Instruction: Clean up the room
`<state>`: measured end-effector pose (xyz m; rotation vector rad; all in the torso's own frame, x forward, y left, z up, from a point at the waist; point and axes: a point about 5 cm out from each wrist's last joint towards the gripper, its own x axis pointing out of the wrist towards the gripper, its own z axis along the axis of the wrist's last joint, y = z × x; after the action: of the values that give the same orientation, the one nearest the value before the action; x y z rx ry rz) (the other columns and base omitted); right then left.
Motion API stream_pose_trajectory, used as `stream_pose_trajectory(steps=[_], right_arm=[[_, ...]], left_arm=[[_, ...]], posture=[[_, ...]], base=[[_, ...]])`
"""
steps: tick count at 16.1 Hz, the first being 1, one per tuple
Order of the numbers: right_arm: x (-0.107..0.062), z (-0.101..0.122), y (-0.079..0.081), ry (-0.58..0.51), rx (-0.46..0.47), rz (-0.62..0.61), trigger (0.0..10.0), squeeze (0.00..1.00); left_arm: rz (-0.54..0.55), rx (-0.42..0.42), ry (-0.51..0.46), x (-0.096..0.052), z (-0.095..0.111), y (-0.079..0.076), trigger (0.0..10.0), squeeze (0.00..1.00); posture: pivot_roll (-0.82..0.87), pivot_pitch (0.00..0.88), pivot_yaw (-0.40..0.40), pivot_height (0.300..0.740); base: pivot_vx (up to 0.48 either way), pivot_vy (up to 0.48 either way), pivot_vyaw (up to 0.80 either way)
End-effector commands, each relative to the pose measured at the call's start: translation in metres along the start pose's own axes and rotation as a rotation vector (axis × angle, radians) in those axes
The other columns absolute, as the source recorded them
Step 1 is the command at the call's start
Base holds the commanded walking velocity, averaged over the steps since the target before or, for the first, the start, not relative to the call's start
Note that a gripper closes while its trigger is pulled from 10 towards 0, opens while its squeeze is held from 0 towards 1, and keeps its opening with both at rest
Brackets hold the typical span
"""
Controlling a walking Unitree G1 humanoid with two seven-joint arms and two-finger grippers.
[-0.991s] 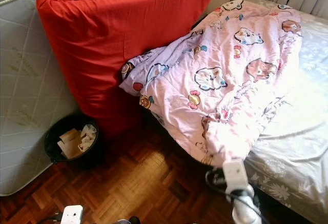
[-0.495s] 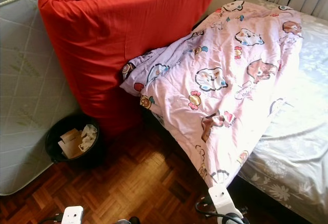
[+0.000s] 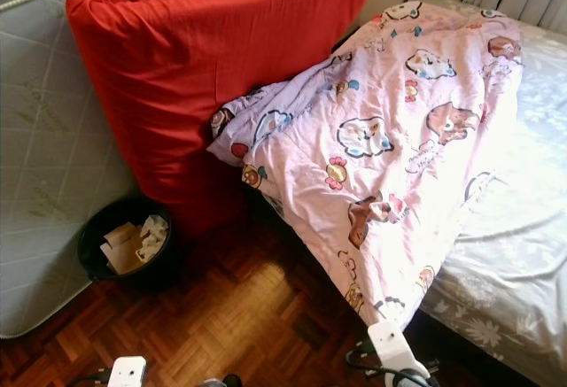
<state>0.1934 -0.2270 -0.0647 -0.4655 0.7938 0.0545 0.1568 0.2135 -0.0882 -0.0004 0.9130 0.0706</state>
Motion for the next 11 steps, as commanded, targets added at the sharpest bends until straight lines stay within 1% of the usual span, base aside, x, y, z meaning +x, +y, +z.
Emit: stream_pose_trajectory(steps=[1,4,11], right_arm=[[-0.0024,-0.0114,0.0002,0.052,0.0,-0.007,10.0,0.0],[-0.0014,-0.0094,0.0025,0.054,-0.005,0.003,10.0,0.0],[-0.0014,-0.0094,0.0025,0.054,-0.005,0.003,10.0,0.0]], left_arm=[[-0.002,0.005,0.045,-0.0032,-0.0119,0.0023,10.0,0.0],[-0.003,0.009,0.046,-0.0032,-0.0118,0.0025,10.0,0.0],[-0.003,0.009,0.046,-0.0032,-0.0118,0.0025,10.0,0.0]], posture=[[0.06,0.163,0.02,0.74],[0.06,0.155,0.022,0.74],[0.06,0.155,0.022,0.74]], base=[[0.0,0.0,0.0],[0.0,0.0,0.0],[0.0,0.0,0.0]])
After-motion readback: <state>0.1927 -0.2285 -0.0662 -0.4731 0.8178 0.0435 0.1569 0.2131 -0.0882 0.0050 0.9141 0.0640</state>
